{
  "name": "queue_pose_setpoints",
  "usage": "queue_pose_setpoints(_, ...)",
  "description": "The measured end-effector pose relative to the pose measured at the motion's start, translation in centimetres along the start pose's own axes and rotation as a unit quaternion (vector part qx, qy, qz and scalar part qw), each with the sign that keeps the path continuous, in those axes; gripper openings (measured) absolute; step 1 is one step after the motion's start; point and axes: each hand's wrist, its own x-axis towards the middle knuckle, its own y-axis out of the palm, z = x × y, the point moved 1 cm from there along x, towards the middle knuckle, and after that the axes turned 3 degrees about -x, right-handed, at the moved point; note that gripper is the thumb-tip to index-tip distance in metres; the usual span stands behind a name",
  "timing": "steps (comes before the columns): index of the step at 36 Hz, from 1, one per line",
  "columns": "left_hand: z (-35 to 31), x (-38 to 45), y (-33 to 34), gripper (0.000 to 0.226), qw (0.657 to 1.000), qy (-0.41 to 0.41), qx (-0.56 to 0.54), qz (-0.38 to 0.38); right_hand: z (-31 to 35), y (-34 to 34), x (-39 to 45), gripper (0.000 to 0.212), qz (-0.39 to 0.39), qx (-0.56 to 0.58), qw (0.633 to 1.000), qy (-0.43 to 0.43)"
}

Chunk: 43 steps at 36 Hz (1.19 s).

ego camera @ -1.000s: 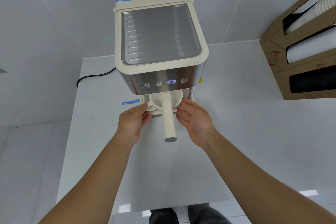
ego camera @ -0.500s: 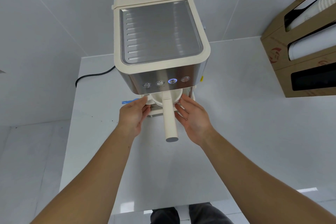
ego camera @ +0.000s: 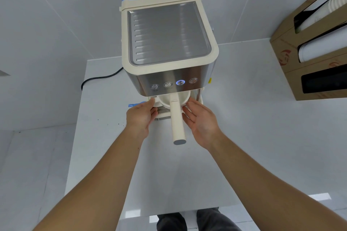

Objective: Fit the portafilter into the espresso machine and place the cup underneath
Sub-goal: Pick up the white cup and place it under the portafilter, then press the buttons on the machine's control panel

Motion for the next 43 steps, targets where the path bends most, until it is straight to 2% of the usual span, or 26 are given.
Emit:
queue_pose_setpoints(4, -0.1, -0.1, 0.1, 0.038, 1.0, 0.002, 0.003, -0.005, 0.0, -0.2, 0.0, 0.028, -0.001, 0.004, 1.0, 0.005)
queue_pose_setpoints(14, 0.1, -0.6, 0.0, 0.018, 0.999, -0.004, 0.03, -0.015, 0.1, -0.4, -0.5, 0.033, -0.023, 0.0, 0.999, 0.024)
queue_pose_setpoints(20, 0.4, -2.0, -1.1, 0.015, 0.999, -0.02, 0.045, 0.013, 1.1, -0.3, -2.4, 0.013, -0.011, 0.006, 1.0, 0.024)
queue_pose_setpoints(23, 0.4, -3.2, -1.9, 0.018, 0.998, -0.012, 0.05, 0.031, 1.4, -0.8, -3.0, 0.014, -0.014, 0.012, 1.0, 0.015)
queue_pose_setpoints(26, 0.3, -4.7, -2.6, 0.017, 0.997, 0.004, 0.068, 0.044, 1.8, -1.4, -3.6, 0.028, -0.027, 0.028, 0.999, 0.014)
queue_pose_setpoints(33, 0.4, -9.2, -4.1, 0.015, 0.988, 0.069, 0.116, 0.074, 4.0, -1.8, -6.3, 0.023, -0.023, 0.015, 0.999, -0.022)
queue_pose_setpoints(37, -0.7, -11.9, -4.1, 0.016, 0.97, 0.158, 0.158, 0.094, 6.2, -1.4, -7.9, 0.024, 0.006, -0.021, 0.997, -0.08)
queue_pose_setpoints(40, -2.2, -13.5, -4.0, 0.017, 0.946, 0.236, 0.195, 0.11, 7.9, -0.7, -9.1, 0.023, 0.032, -0.088, 0.983, -0.155)
queue_pose_setpoints(43, -3.7, -14.5, -3.7, 0.013, 0.919, 0.299, 0.229, 0.12, 9.5, 0.0, -9.9, 0.019, 0.047, -0.195, 0.951, -0.234)
